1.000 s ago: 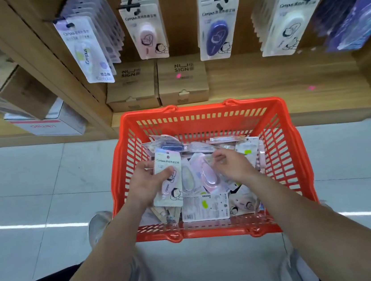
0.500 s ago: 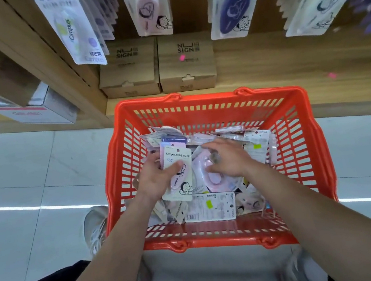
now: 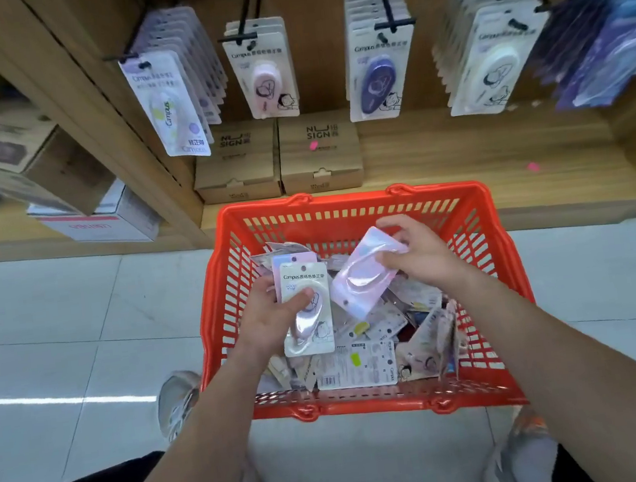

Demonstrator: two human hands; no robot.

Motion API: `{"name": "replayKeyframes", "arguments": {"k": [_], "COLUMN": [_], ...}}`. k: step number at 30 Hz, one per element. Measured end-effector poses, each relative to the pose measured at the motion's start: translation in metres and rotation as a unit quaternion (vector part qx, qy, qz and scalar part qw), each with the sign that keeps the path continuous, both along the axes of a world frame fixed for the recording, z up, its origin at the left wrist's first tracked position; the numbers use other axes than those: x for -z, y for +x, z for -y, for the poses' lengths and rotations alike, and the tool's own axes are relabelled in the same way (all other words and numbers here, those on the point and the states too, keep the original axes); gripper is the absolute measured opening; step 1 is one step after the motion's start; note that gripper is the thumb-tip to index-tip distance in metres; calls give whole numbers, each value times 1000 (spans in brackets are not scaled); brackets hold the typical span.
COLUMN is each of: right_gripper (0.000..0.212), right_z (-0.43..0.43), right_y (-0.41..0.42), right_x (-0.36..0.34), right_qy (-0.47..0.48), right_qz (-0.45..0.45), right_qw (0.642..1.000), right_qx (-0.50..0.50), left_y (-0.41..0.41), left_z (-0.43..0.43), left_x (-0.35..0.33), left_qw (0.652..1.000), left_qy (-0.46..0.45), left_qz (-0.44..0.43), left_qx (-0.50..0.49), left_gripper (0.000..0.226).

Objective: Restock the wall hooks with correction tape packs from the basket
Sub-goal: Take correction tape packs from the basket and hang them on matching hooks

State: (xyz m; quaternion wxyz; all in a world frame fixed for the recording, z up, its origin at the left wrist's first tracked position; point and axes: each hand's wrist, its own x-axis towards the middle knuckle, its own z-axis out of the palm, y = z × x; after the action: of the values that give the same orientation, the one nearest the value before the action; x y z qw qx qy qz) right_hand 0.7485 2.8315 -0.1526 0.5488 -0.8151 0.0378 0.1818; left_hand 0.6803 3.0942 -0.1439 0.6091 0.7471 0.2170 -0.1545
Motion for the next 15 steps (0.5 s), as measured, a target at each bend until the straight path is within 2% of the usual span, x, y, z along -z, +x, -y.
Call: {"name": "replayKeyframes", "arguments": {"k": [4,7,11,15], "right_gripper": [49,40,33,53], "right_z": [6,6,2,-10], "right_y": [-16,-29,-47,-59], "right_x": [-27,-49,-77,-112], "right_qy": [80,143,144,130], "right_qz": [17,-17,-67,-79], "right_qw": [994,984,985,988], "right_qx": [76,109,61,-31], "left_y": [-4,-4,1,6], "left_z": [14,23,30,30], "left_x": [-26,-49,-88,-123], "left_qw": [1000,999,997,995], "left_qy": [-7,-10,-16,-5], "left_qz": [15,47,70,102], "left_qx": [0,-5,-23,-4], "left_gripper": [31,21,44,30]}}
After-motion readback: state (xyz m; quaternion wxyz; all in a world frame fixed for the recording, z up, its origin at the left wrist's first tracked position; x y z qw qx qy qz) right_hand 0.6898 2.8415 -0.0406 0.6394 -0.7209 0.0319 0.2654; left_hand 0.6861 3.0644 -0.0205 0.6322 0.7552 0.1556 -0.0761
